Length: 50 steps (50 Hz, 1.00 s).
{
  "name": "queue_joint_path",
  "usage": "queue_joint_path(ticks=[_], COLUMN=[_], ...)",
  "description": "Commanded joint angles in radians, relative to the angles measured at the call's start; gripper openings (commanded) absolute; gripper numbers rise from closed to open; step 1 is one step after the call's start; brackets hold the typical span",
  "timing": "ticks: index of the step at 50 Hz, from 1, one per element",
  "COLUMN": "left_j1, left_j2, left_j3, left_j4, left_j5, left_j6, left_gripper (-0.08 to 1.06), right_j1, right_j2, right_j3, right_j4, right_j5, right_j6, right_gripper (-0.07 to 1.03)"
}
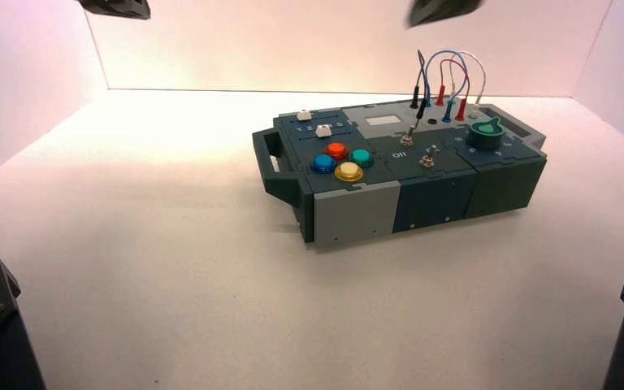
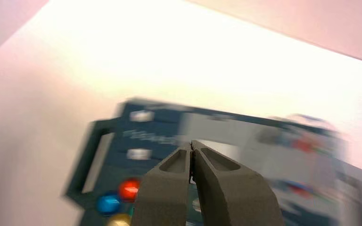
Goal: View the box from the top.
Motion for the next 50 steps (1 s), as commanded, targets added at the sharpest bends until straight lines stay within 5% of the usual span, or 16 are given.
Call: queue_joint_path(ticks=[1,15,31,50], left_j1=[0.005,0.006,0.006,0.008], left_j2=[-0.011,0.034,0.140,0.192], left_j3=[-0.083,-0.219,-0.394,-0.495], left_j4=[0.005,0.009,0.034,0.032], left_j5=[0.086,0.291,0.520,0.640], left_j6=[0.020,0.032,0.037,0.038], left_gripper=[-0.03,-0.03,-0.03,-0.03], right_j1=[-0.091,-0.167,-0.202,-0.252], right_j2=[-0.078,-0.064,-0.041,0.032], right_j3=[-0.017,-0.132,-0.268,-0.387], right_j4=[-0.002,-0.040,-0.054,-0.058], right_j5=[0.078,0.325,0.492,0.703], right_j6=[-0.008,-0.009,-0.005,-0.002], right_gripper=[-0.02,-0.02,-0.02,-0.02])
